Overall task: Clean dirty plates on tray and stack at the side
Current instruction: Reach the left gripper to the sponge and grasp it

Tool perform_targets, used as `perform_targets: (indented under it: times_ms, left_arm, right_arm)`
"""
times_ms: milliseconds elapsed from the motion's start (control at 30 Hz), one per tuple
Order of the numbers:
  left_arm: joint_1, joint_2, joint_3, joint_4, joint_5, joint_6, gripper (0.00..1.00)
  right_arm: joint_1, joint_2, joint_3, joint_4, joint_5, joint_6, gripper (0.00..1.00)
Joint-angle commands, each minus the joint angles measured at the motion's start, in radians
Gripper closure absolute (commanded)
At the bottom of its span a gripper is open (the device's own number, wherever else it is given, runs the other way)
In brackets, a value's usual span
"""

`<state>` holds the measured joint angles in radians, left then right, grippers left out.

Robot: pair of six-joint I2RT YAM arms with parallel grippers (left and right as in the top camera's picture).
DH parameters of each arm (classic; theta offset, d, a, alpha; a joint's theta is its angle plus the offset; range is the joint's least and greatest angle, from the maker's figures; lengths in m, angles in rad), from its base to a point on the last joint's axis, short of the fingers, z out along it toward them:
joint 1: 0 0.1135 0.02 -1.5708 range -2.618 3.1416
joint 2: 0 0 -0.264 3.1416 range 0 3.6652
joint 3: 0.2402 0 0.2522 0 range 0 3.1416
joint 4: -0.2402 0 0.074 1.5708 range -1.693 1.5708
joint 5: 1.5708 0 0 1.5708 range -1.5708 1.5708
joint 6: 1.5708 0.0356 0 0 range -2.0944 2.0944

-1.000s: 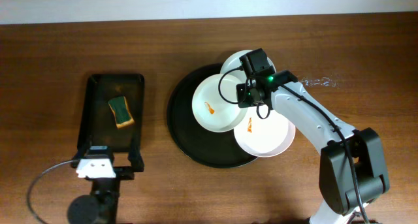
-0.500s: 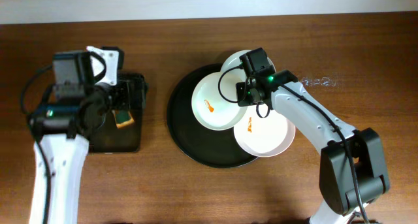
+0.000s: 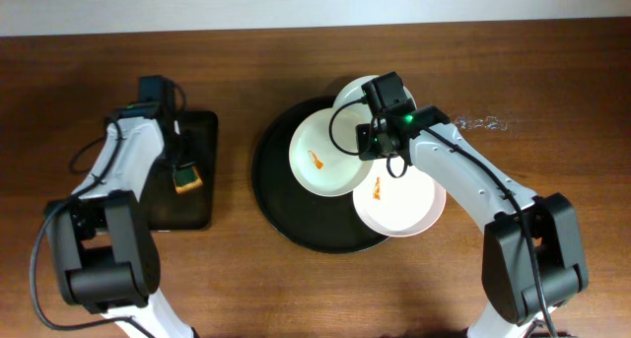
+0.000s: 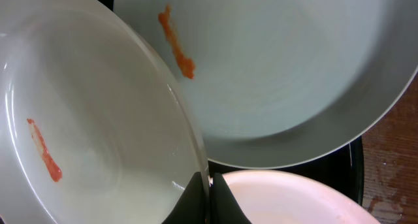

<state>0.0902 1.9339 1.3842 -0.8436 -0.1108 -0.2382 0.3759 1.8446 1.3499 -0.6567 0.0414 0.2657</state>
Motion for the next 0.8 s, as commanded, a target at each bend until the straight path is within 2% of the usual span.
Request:
perform_targets:
  times_ms: [0,33,67,267,300,333,367,433,467,533,567,633,667,767]
  left_arm:
    - [0.067,0.061,0.01,0.04,0.05,0.036,0.06]
    - [0.077,0.077,0.01,0.053,0.083,0.064,0.09]
    - [0.079,0.084,0.01,0.064,0.1,0.082,0.17]
    - [0.078,0.1,0.01,0.129,0.101,0.088,0.43]
    - [0.078,0.1,0.01,0.136,0.1,0.088,0.56]
    - [0.078,0.1,0.01,0.148,0.098,0.088,0.83]
    - [0.078,0.098,0.011,0.159,0.097,0.088,0.93]
    - [0.079,0.095,0.031,0.156,0.097,0.088,0.99]
    - [0.078,0.083,0.048,0.148,0.097,0.087,1.0]
    - [0.076,0.048,0.055,0.138,0.109,0.087,1.0]
    - [0.076,0.038,0.055,0.119,0.108,0.087,0.98]
    - [0.076,0.037,0.055,0.059,0.108,0.087,0.95]
    - [0.076,0.037,0.055,0.035,0.108,0.087,0.95]
    - [0.076,0.037,0.055,0.005,0.108,0.087,0.94]
  right_arm:
    - [0.003,-0.026,0.011,0.003,0.009,0.004,0.95]
    - [0.003,-0.026,0.011,0.003,0.009,0.004,0.95]
    - [0.003,-0.026,0.011,0.003,0.009,0.004,0.95]
    - [0.003,-0.026,0.011,0.003,0.009,0.005,0.94]
    - [0.003,-0.026,0.011,0.003,0.009,0.005,0.91]
    - [0.003,-0.026,0.011,0.003,0.009,0.005,0.9]
    - [0.003,-0.026,0.011,0.003,0.009,0.005,0.9]
    - [0.003,-0.026,0.011,0.004,0.009,0.005,0.91]
    - [0.003,-0.026,0.011,0.006,0.009,0.004,0.96]
    - [0.003,-0.026,0.011,0.008,0.009,0.005,0.96]
    - [0.003,-0.026,0.011,0.008,0.008,0.005,0.91]
    - [0.003,-0.023,0.011,0.008,0.008,0.005,0.62]
    - [0.004,-0.013,0.01,0.009,-0.006,0.005,0.55]
    - [0.005,0.043,0.007,0.01,-0.064,0.005,0.54]
